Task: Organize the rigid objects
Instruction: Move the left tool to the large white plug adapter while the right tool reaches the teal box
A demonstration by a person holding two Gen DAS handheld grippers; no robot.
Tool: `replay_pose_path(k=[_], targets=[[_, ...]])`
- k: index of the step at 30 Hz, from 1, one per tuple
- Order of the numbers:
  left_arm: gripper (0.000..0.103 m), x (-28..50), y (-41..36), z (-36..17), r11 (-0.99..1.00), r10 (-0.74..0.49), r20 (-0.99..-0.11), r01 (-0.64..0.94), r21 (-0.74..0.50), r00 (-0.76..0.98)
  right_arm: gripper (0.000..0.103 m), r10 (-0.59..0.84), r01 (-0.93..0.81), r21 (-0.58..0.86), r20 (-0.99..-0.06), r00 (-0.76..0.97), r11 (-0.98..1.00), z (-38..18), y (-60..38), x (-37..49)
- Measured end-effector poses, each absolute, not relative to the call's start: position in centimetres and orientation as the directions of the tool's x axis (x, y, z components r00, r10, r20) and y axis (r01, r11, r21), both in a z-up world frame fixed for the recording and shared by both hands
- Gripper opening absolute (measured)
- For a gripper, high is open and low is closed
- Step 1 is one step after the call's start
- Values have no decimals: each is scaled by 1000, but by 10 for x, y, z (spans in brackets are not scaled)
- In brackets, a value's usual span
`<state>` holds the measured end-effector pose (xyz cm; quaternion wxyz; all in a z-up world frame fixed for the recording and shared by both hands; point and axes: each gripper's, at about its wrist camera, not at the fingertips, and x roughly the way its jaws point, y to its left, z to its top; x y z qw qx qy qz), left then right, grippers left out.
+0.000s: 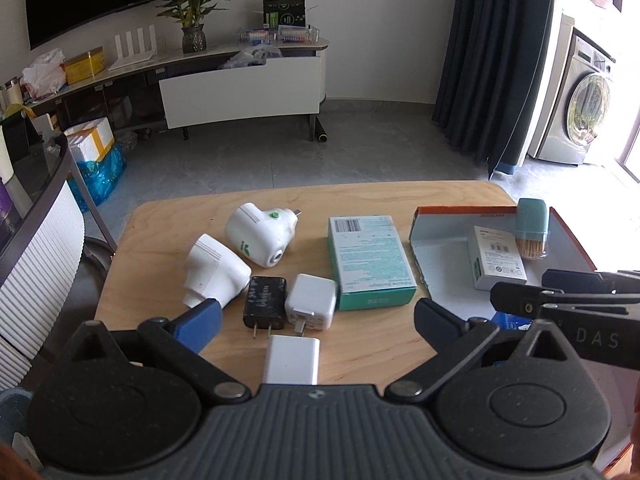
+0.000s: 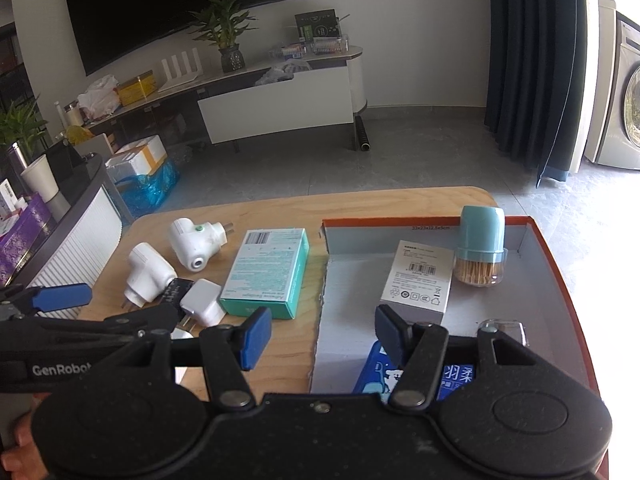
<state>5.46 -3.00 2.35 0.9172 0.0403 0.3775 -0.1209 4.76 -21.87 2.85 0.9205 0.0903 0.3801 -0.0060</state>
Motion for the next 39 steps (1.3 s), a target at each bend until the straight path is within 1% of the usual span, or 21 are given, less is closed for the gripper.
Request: replay_pose_path(k=[4,20,30,37,39], targets=[[103,60,-19,20,974,-166,-716,227,-10,678,70,72,62,164,-704,706,984,27,-209,53],[103,65,4,20,979,-148,-708,205,-5,690,70,102,20,160,-714,692,987,21,-182,63],[103,90,35,4,984,-130,-729,178,-12,672,70,114,9,167,-709,696,986,20,-180,67],[103,118,41,-14,974,-130,-742,226,30,658,70,123,3,175,-704,700,985,19,-183,73],[103,125,43,-19,970,-146,-743,242,22,653,70,127,4,182,-700,703,983,19,-184,74]])
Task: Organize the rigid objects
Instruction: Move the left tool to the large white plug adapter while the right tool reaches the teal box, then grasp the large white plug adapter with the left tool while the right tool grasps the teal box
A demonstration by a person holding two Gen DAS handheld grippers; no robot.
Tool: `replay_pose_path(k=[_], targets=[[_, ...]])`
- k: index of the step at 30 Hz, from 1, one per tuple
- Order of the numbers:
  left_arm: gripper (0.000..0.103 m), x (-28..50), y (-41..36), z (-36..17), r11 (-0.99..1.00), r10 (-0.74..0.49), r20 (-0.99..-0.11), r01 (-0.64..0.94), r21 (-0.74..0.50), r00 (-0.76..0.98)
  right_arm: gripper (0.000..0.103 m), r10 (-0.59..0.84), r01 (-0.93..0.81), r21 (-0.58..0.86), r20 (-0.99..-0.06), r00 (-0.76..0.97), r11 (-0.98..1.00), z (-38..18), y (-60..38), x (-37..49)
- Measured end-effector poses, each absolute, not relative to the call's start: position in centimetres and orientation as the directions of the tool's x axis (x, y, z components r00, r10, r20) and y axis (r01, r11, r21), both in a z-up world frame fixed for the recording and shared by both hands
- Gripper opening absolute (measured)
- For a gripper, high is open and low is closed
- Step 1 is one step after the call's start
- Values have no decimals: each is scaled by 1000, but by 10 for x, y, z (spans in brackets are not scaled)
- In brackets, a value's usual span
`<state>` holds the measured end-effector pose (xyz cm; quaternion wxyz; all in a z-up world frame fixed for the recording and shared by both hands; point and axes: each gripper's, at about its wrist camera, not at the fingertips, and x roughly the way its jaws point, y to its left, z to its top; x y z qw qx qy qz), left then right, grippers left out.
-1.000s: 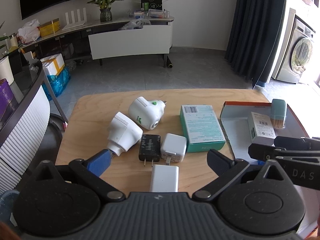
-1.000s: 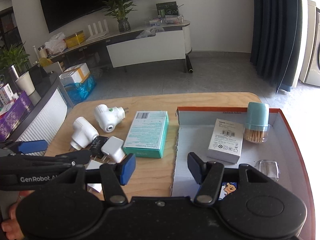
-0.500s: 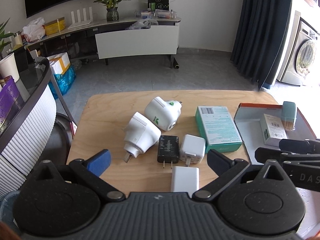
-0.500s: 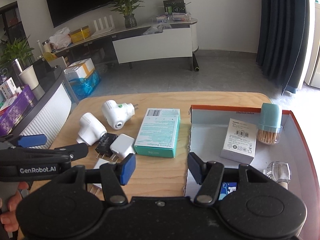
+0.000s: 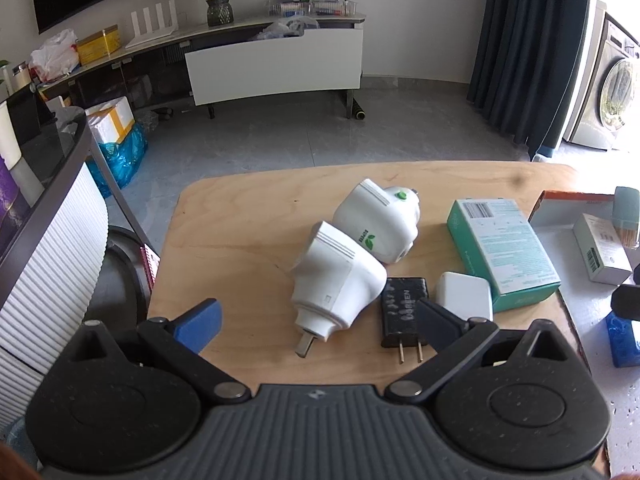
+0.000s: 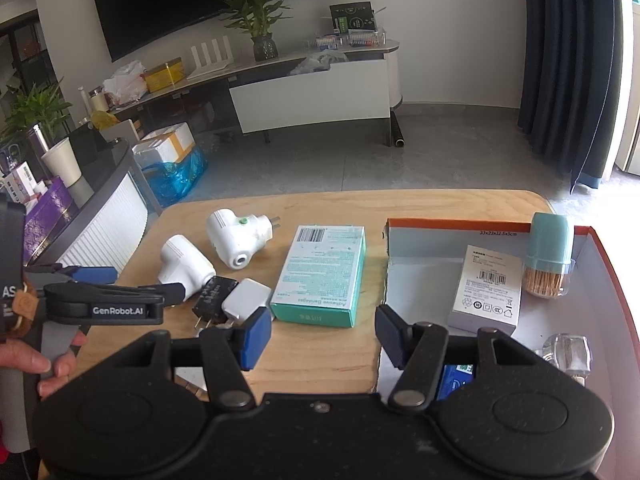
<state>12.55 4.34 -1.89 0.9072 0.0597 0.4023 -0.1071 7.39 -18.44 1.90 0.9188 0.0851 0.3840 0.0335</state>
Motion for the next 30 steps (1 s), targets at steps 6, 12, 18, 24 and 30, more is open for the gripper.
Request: replay_pose_path(k=[6,12,18,24,30], targets=[[103,139,42,-32,955,-150,-746,292,62,649,70,128,5,185,-699,704,983,17,-187,78],[103,147,46,-41,945,-191,-733,324,41,652,70,128,9,188,-703,700,982,13,-189,84],[88,148,49,-41,933,-270,-725,358,-34,634,70,133,7,192,-709,693,981,9,-187,91],[75,147,55,-45,938,-262,-728,346,-37,633,70,143,-7,190,-712,687,982,7,-181,95],[72,154,61,-48,949,-239,-736,312,-40,633,70,140,-3,189,-719,681,982,2,-180,104]])
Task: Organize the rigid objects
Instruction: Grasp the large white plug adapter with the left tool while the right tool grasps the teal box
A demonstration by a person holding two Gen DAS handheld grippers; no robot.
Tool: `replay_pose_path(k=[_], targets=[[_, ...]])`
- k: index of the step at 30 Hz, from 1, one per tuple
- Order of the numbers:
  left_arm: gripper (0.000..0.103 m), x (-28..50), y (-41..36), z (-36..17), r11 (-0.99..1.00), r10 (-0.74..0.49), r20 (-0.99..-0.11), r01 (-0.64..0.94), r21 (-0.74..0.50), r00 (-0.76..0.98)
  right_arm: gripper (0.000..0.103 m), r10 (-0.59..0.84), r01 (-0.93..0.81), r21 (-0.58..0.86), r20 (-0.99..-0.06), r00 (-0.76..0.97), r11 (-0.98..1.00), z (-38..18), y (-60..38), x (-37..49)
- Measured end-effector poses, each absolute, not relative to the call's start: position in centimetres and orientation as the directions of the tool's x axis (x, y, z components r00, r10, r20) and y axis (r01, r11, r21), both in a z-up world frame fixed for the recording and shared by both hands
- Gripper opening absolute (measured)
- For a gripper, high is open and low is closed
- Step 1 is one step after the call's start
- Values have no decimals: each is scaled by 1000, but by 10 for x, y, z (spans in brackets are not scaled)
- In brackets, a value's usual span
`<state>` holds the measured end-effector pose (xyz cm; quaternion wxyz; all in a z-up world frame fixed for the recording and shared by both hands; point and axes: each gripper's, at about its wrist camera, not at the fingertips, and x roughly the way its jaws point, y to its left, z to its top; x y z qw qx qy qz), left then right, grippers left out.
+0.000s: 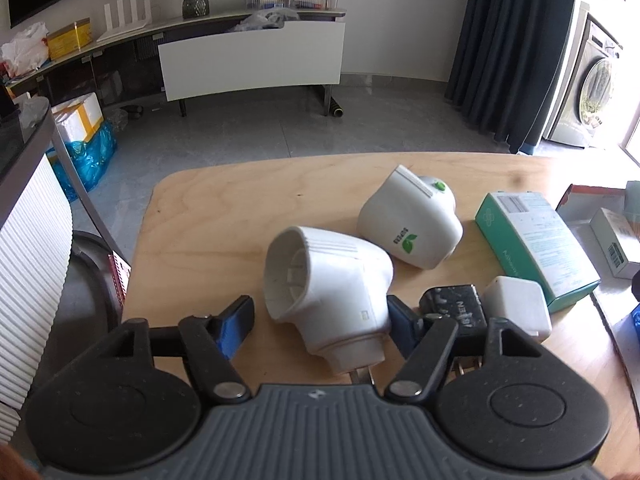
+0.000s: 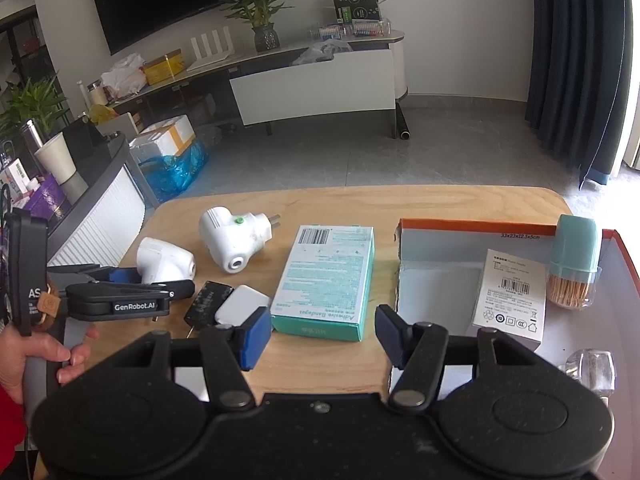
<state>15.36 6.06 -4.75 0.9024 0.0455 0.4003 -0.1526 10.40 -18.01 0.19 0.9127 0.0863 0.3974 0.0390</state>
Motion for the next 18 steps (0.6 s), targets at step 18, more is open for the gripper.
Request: replay_pose_path(k=[18], targets=[[67,138,57,-36,981,-135,-730,194,-4,670,90,36,114,140,-770,637,984,-28,-152,179]])
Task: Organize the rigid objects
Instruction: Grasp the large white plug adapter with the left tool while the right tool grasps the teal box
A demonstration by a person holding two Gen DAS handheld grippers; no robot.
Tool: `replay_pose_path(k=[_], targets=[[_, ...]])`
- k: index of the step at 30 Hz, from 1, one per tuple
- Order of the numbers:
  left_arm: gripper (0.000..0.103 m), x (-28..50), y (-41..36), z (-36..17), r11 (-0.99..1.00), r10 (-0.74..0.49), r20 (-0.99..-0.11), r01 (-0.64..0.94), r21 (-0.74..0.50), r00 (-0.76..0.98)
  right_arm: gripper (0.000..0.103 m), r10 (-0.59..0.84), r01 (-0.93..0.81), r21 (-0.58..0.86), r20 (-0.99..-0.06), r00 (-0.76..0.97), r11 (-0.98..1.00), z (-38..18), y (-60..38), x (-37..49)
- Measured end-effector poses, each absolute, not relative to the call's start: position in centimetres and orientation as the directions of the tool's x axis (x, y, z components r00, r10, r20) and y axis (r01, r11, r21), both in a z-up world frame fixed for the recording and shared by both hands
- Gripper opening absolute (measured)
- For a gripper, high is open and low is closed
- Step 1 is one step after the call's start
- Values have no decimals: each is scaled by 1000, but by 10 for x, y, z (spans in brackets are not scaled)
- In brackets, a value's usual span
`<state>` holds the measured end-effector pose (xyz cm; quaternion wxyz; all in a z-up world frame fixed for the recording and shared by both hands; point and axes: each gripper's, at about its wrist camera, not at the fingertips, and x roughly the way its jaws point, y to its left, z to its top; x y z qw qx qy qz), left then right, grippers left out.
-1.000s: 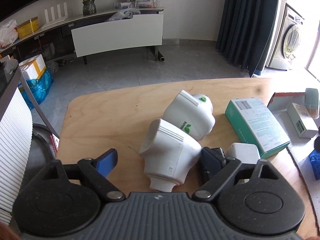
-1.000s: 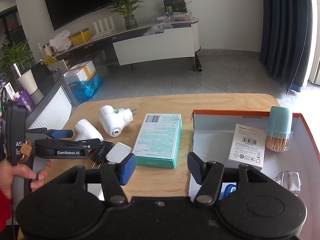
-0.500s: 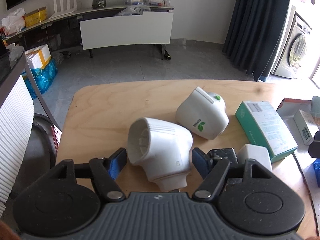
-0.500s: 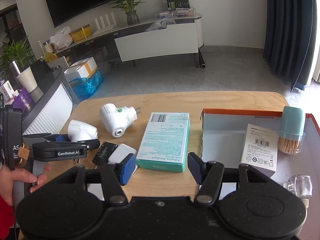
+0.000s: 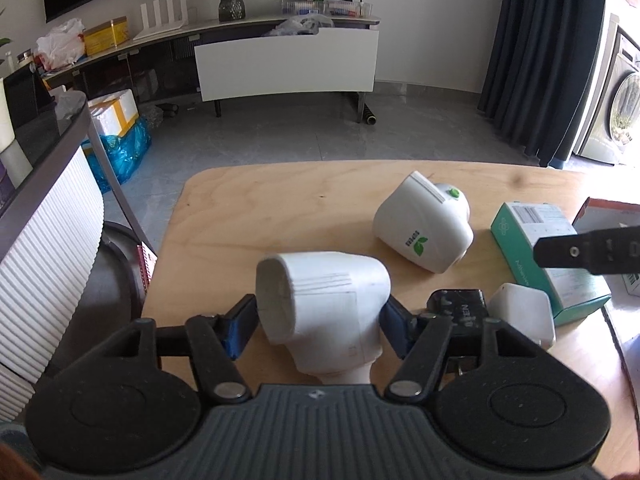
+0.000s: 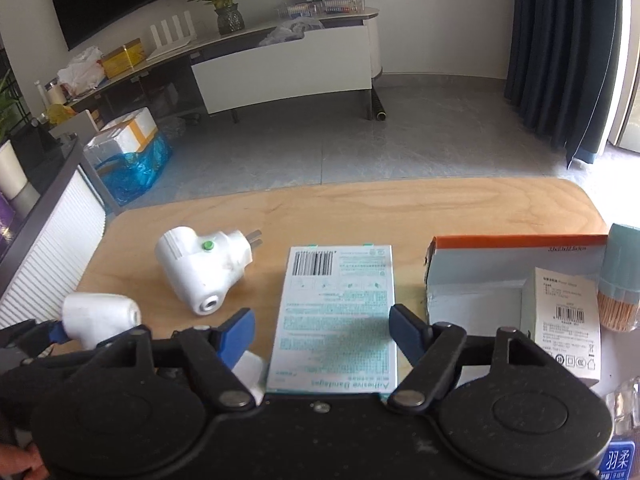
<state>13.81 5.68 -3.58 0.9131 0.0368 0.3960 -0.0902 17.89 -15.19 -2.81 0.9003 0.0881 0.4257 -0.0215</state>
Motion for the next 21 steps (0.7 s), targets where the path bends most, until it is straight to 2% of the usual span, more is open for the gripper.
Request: replay_pose_path(k=[3,7,12,21], targets=[[66,133,58,-30,984,-133,-728,178,-14,673,90,-32,158,83,-786,617,984,-34,-151,193],[66,128,56,-27,984,-136,-721,179,-17,679,86,13,153,118,-829,559,981,-50,-154,200],[65,121,56,-21,987,-122,-717,160,-14,686,84,14,133,118,-795,606,984,-44,-154,180],[65,94,51,-4,989,-111,-702,148,-8,703,84,56,69,141,-726,686,988,0,-153,122]])
